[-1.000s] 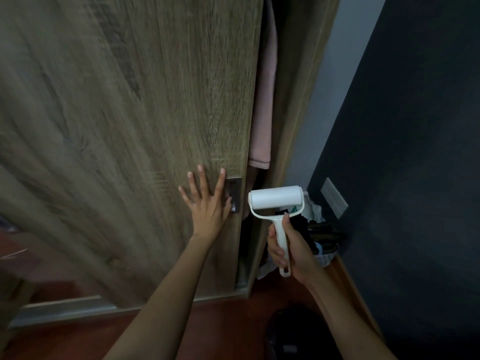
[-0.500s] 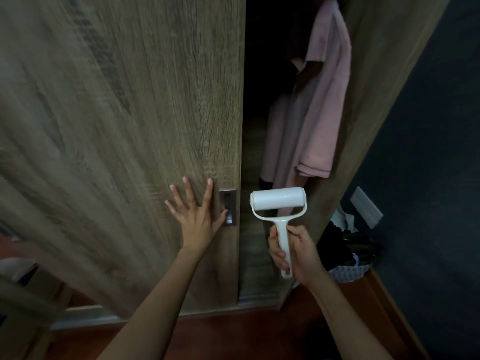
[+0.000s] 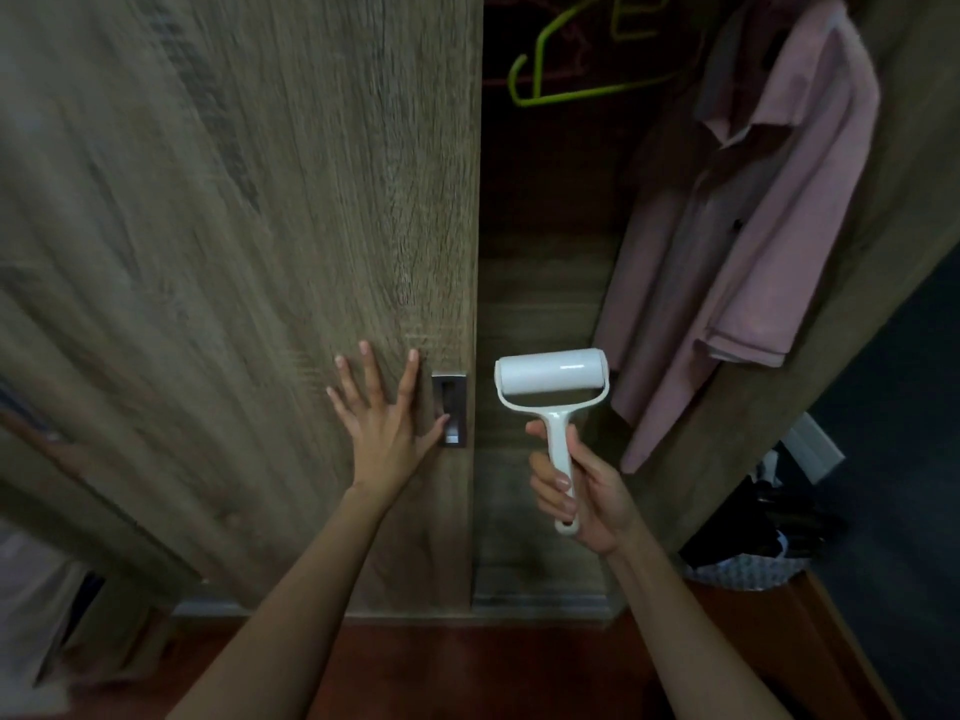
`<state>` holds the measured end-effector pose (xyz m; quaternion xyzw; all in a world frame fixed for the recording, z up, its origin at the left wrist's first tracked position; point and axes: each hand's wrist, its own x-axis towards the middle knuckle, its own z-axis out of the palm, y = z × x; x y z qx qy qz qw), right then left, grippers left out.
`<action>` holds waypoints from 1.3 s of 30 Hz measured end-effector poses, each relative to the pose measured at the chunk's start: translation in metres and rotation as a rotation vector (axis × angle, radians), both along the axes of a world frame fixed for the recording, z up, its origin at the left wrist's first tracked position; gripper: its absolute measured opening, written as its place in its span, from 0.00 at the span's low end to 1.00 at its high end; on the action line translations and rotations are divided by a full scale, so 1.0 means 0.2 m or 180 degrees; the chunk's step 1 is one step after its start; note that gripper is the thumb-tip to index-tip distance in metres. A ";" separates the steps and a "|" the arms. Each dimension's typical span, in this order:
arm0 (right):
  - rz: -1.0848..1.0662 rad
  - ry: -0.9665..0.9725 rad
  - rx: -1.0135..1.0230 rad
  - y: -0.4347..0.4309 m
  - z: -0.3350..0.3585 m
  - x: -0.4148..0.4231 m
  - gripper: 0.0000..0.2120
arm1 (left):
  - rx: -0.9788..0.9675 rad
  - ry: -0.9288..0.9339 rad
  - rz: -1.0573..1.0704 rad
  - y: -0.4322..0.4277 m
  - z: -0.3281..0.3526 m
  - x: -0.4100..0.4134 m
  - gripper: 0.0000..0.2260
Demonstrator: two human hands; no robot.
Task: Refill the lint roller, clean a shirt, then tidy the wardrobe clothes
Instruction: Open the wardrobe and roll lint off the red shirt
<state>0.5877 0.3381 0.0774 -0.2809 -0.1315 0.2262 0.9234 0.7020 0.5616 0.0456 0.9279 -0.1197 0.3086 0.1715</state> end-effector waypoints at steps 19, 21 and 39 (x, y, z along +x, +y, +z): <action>0.0008 -0.0040 -0.0750 0.35 0.15 0.19 0.16 | 0.0157 0.0298 0.0324 0.61 0.05 0.07 0.44; -0.0056 -0.0021 -0.0809 0.37 0.16 0.20 0.17 | 0.0170 0.0288 0.0339 0.65 0.05 0.08 0.44; -0.0240 -0.0158 -0.1419 0.47 0.22 0.30 0.23 | -0.0046 0.0348 0.0426 0.80 0.10 0.04 0.43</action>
